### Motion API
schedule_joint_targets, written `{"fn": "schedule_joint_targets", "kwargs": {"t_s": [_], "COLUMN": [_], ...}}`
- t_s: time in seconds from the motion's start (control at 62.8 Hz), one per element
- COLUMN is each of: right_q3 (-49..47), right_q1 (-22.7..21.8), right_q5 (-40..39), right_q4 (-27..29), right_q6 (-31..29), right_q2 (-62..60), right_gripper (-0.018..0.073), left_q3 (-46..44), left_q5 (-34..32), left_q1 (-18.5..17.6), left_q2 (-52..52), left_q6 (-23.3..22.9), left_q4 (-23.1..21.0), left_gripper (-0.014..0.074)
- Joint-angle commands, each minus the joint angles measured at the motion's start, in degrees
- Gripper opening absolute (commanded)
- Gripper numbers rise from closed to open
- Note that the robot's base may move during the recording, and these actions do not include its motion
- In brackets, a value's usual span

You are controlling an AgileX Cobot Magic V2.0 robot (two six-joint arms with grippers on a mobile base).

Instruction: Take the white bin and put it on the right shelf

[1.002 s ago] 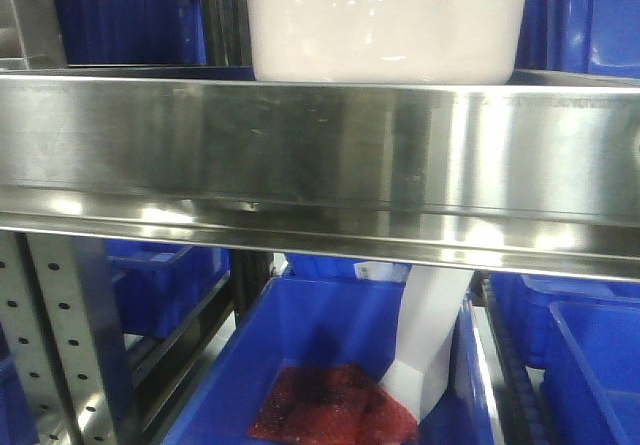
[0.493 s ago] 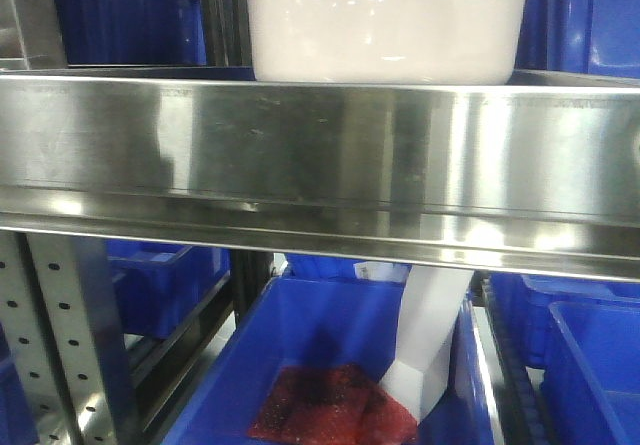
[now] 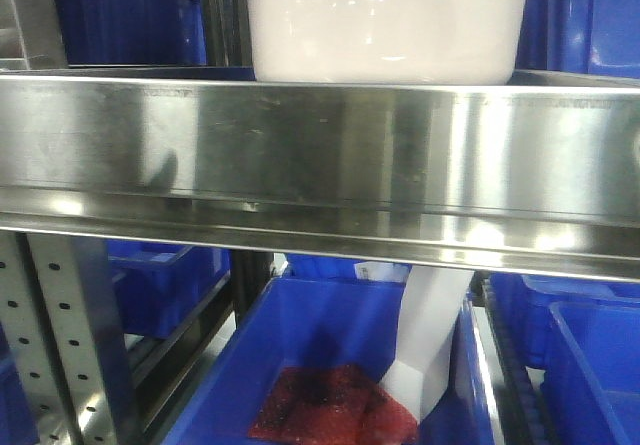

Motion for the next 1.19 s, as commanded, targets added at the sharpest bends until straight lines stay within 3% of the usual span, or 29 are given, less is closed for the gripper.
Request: {"fn": "schedule_joint_targets", "kwargs": {"t_s": [0.0,0.27,1.177], "right_q3": [-1.2,-1.2,-1.2], "right_q1": [-0.2,-0.2,-0.2], "right_q5": [-4.8,-4.8,-4.8], "right_q4": [1.0,1.0,1.0], "right_q6": [0.0,0.0,0.0], "right_q2": [-0.6,-0.6,-0.6], "right_gripper": [0.0072,0.0072,0.0072], "left_q3": [0.9,0.9,0.9], "left_q5": [-4.4,-4.5,-4.4], "left_q1": [0.1,4.3,4.3], "left_q2": [-0.8,-0.8,-0.8], "left_q6": [-0.3,-0.3,-0.3], "left_q4": [-0.3,-2.4,-2.3], "left_gripper": [-0.0127,-0.0127,-0.0127]}}
